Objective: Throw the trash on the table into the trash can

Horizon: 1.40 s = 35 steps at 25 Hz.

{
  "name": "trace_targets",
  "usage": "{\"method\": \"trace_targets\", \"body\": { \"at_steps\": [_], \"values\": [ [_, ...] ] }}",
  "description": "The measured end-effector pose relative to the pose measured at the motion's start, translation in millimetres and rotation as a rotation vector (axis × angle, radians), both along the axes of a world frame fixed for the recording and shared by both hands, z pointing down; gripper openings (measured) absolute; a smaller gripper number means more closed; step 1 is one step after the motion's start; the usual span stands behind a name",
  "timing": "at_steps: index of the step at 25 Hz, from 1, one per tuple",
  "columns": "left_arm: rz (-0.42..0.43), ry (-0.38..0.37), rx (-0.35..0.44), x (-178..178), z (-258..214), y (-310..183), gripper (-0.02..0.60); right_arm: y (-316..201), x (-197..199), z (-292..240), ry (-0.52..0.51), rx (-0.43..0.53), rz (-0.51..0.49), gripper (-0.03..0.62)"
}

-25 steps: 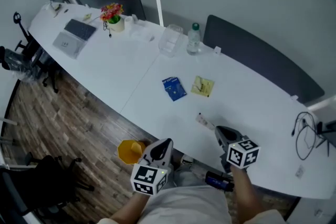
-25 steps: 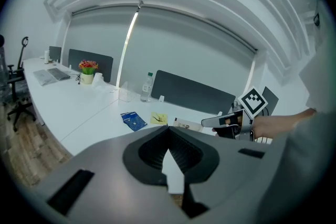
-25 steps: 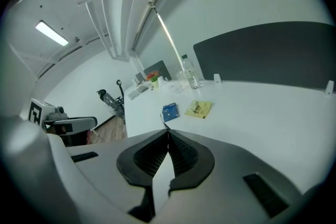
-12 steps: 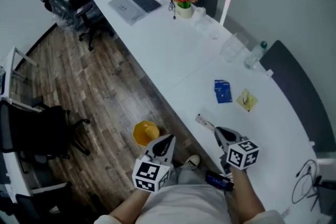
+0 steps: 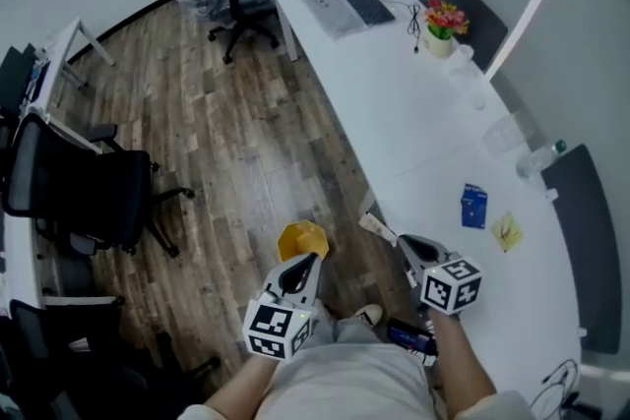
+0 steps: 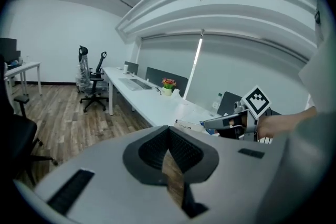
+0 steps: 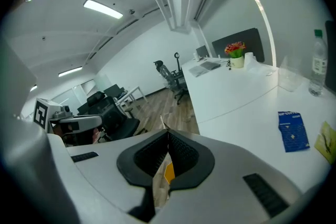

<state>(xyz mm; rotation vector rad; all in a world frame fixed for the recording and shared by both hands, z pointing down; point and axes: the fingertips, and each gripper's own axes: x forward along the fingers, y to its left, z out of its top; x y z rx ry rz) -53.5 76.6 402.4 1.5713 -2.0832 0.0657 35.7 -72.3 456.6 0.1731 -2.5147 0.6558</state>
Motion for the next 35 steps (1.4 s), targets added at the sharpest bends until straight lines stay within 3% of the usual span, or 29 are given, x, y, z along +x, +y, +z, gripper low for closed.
{"method": "trace_targets", "body": {
  "at_steps": [5,15,26,35],
  "values": [
    [-0.057,0.012,0.018,-40.7,0.3,22.6,0.0,21.8,-43.2,2.6,0.014,0.002,-0.064,0.032],
    [-0.095,0.016,0.025,-96.8,10.2,60.3,0.0,49.1,-109.9,10.1,0.019,0.01,-0.128,0.032],
    [-0.224,0.061,0.023,-113.2,26.1,82.2,0.0,74.9,-141.4,43.9,0.071,-0.064,-0.274,0.032],
    [-0.284,0.088,-0.014,-113.6,62.1,98.3,0.0,93.0,-152.6,88.3,0.107,-0.063,-0.39,0.032]
  ]
}}
